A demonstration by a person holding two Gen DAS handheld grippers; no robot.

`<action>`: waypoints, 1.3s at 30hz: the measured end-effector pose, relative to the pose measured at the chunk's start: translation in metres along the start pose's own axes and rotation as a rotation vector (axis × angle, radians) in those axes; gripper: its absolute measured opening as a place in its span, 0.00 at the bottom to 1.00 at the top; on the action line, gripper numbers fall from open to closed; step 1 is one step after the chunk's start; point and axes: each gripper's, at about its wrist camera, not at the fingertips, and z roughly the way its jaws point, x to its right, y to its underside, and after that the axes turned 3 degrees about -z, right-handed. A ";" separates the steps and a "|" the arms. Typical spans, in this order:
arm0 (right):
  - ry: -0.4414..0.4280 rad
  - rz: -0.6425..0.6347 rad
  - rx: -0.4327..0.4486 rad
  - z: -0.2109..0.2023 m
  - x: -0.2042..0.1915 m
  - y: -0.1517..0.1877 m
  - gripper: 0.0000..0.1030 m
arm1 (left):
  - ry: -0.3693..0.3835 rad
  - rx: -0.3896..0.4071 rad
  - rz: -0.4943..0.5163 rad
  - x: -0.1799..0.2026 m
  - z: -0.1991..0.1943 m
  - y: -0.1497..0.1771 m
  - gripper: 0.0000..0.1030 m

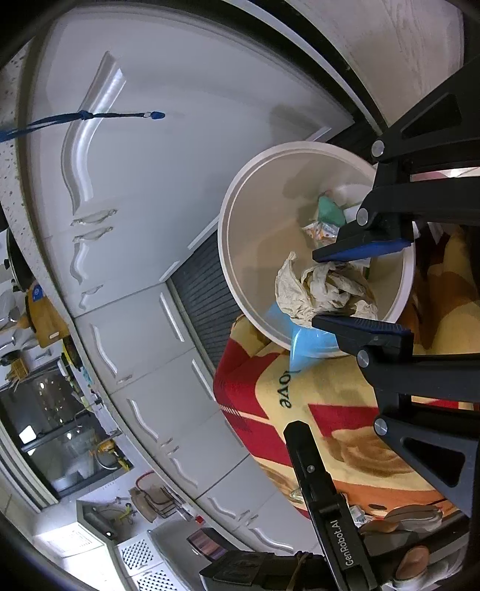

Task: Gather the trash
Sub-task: 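Carry wrapper and paper over the white bin and open both tools, then move both tools back over the trash on the blanket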

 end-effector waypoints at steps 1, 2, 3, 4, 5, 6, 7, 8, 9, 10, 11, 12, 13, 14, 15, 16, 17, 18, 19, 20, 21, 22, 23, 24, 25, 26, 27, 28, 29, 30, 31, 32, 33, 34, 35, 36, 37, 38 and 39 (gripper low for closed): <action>0.004 0.002 0.000 0.001 0.001 -0.001 0.26 | 0.004 -0.004 -0.003 0.000 0.001 0.000 0.40; 0.010 0.003 -0.001 0.002 0.002 -0.001 0.26 | 0.007 -0.007 -0.005 0.000 0.001 0.000 0.40; 0.015 0.004 -0.003 0.002 0.002 -0.001 0.27 | 0.009 -0.007 -0.006 0.000 0.001 0.001 0.41; 0.017 0.007 -0.007 0.004 0.003 0.000 0.30 | 0.009 -0.006 -0.005 0.000 0.001 0.001 0.41; 0.021 0.011 -0.013 0.006 0.004 0.000 0.32 | 0.008 -0.007 -0.004 0.000 0.000 0.002 0.41; 0.022 0.011 -0.017 0.008 0.005 0.001 0.33 | 0.006 -0.008 -0.004 0.000 0.000 0.002 0.41; 0.022 0.012 -0.023 0.010 0.005 0.002 0.33 | 0.003 -0.008 -0.005 -0.001 0.000 0.003 0.41; 0.022 0.013 -0.030 0.013 0.005 0.003 0.33 | 0.000 -0.009 -0.006 -0.001 -0.001 0.003 0.41; 0.022 0.013 -0.036 0.015 0.005 0.003 0.33 | -0.002 -0.009 -0.006 -0.001 -0.001 0.003 0.41; 0.022 0.012 -0.039 0.017 0.005 0.004 0.33 | -0.004 -0.009 -0.006 -0.002 -0.002 0.004 0.42; 0.023 0.012 -0.043 0.019 0.004 0.004 0.34 | -0.008 -0.007 -0.004 -0.002 -0.003 0.004 0.43; 0.024 0.012 -0.046 0.020 0.004 0.005 0.34 | -0.011 -0.005 -0.002 -0.002 -0.004 0.005 0.46; 0.026 0.012 -0.049 0.022 0.004 0.005 0.38 | -0.013 -0.003 0.000 -0.001 -0.004 0.005 0.48; 0.030 0.011 -0.052 0.024 0.004 0.005 0.45 | -0.013 0.001 0.000 -0.001 -0.005 0.006 0.52; 0.033 0.011 -0.053 0.024 0.004 0.005 0.47 | -0.012 0.003 0.001 -0.001 -0.005 0.007 0.53; 0.038 0.010 -0.054 0.025 0.004 0.005 0.47 | -0.012 0.005 0.002 -0.001 -0.006 0.007 0.54; 0.041 0.010 -0.056 0.027 0.005 0.005 0.47 | -0.014 0.007 0.004 0.000 -0.007 0.007 0.54; 0.045 0.012 -0.060 0.029 0.006 0.005 0.47 | -0.016 0.008 0.007 0.000 -0.007 0.008 0.54; 0.046 0.015 -0.062 0.029 0.007 0.005 0.47 | -0.018 0.009 0.010 0.000 -0.007 0.008 0.54; 0.046 0.020 -0.066 0.030 0.008 0.006 0.47 | -0.020 0.010 0.011 0.000 -0.007 0.009 0.54; 0.047 0.024 -0.067 0.029 0.009 0.007 0.47 | -0.022 0.010 0.012 -0.001 -0.007 0.009 0.55; 0.048 0.026 -0.067 0.029 0.010 0.007 0.47 | -0.023 0.010 0.011 -0.001 -0.007 0.010 0.55; 0.048 0.026 -0.067 0.028 0.010 0.008 0.47 | -0.023 0.009 0.009 -0.002 -0.007 0.010 0.55; 0.048 0.027 -0.067 0.027 0.010 0.008 0.47 | -0.024 0.008 0.006 -0.003 -0.008 0.010 0.55; 0.048 0.028 -0.068 0.027 0.010 0.008 0.47 | -0.025 0.008 0.005 -0.003 -0.008 0.011 0.55; 0.047 0.028 -0.069 0.027 0.009 0.008 0.48 | -0.027 0.009 0.005 -0.003 -0.008 0.011 0.55; 0.044 0.027 -0.070 0.026 0.008 0.009 0.48 | -0.029 0.010 0.006 -0.004 -0.009 0.012 0.55; 0.042 0.025 -0.070 0.026 0.007 0.008 0.48 | -0.031 0.012 0.006 -0.004 -0.010 0.012 0.55; 0.041 0.022 -0.070 0.025 0.005 0.008 0.48 | -0.035 0.014 0.006 -0.004 -0.011 0.013 0.55; 0.039 0.018 -0.069 0.024 0.004 0.008 0.49 | -0.040 0.017 0.006 -0.005 -0.012 0.014 0.55; 0.038 0.014 -0.068 0.024 0.002 0.008 0.50 | -0.044 0.019 0.006 -0.006 -0.014 0.014 0.55; 0.036 0.012 -0.068 0.023 0.000 0.009 0.52 | -0.047 0.023 0.006 -0.007 -0.015 0.015 0.55; 0.034 0.006 -0.067 0.022 -0.002 0.009 0.53 | -0.051 0.026 0.005 -0.008 -0.017 0.016 0.55; 0.032 0.002 -0.066 0.021 -0.004 0.008 0.55 | -0.056 0.029 0.004 -0.010 -0.019 0.017 0.55; 0.030 -0.004 -0.063 0.020 -0.007 0.008 0.56 | -0.059 0.031 0.003 -0.011 -0.020 0.018 0.55; 0.028 -0.007 -0.062 0.020 -0.010 0.008 0.56 | -0.064 0.033 0.002 -0.013 -0.022 0.019 0.55; 0.025 -0.013 -0.061 0.019 -0.014 0.008 0.56 | -0.069 0.035 0.000 -0.015 -0.025 0.020 0.55; 0.023 -0.017 -0.060 0.018 -0.017 0.008 0.56 | -0.072 0.036 -0.001 -0.016 -0.027 0.021 0.55; 0.019 -0.023 -0.058 0.017 -0.021 0.008 0.56 | -0.076 0.038 -0.002 -0.018 -0.030 0.023 0.55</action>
